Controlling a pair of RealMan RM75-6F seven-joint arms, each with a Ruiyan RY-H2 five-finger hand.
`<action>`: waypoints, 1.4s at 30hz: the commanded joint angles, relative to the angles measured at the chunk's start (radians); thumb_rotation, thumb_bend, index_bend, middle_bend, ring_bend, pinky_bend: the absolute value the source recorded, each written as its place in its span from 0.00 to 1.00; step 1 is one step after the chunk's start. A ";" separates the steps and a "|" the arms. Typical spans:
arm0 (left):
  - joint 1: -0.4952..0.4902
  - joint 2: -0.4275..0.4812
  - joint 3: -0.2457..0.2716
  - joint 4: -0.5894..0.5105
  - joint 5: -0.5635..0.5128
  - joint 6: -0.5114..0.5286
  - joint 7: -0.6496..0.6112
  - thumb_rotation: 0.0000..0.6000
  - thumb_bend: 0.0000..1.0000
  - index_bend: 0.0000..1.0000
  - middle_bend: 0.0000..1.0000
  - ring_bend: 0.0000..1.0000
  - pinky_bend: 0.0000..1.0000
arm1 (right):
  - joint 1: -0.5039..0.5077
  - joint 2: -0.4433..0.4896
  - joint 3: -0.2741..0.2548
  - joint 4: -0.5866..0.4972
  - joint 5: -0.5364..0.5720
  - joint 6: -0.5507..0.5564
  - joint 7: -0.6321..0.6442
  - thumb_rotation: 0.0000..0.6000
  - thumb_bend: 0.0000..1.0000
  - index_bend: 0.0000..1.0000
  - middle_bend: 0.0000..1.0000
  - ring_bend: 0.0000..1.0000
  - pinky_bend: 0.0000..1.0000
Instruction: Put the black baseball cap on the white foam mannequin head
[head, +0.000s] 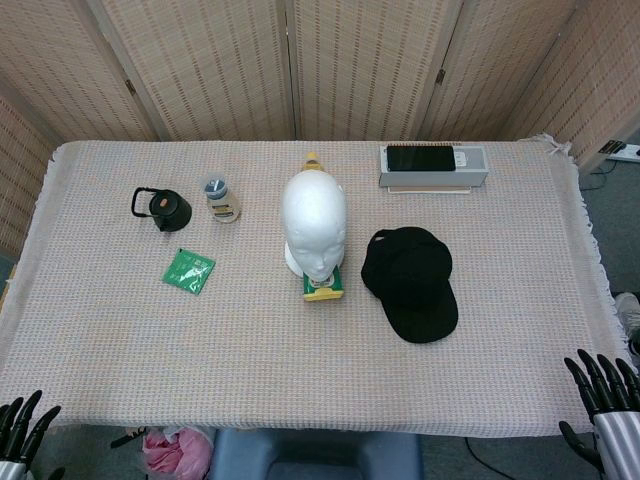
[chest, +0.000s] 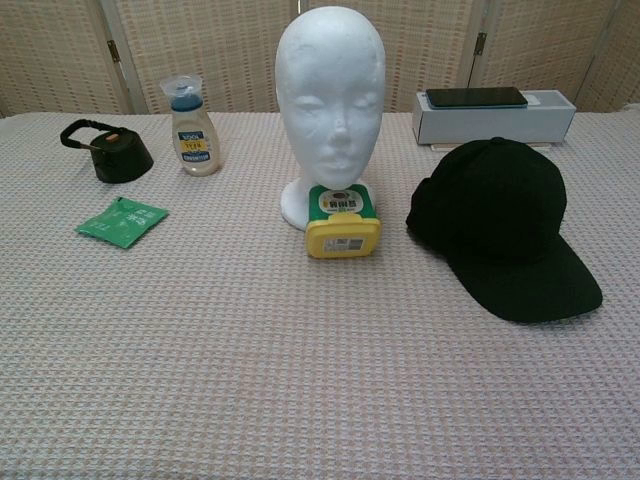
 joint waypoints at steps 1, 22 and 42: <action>0.000 0.001 0.000 0.001 0.000 0.002 -0.003 1.00 0.07 0.19 0.06 0.04 0.14 | 0.000 -0.002 -0.001 -0.001 0.000 -0.003 -0.006 1.00 0.16 0.08 0.05 0.03 0.01; 0.004 0.025 -0.007 -0.020 -0.019 0.025 -0.061 1.00 0.07 0.19 0.06 0.04 0.14 | 0.100 -0.386 0.049 0.599 -0.293 0.149 -0.093 1.00 0.13 0.18 0.24 0.15 0.12; 0.033 0.052 0.003 -0.018 -0.020 0.084 -0.141 1.00 0.07 0.20 0.06 0.04 0.14 | 0.310 -0.603 0.080 0.925 -0.292 0.079 -0.243 1.00 0.13 0.27 0.29 0.22 0.21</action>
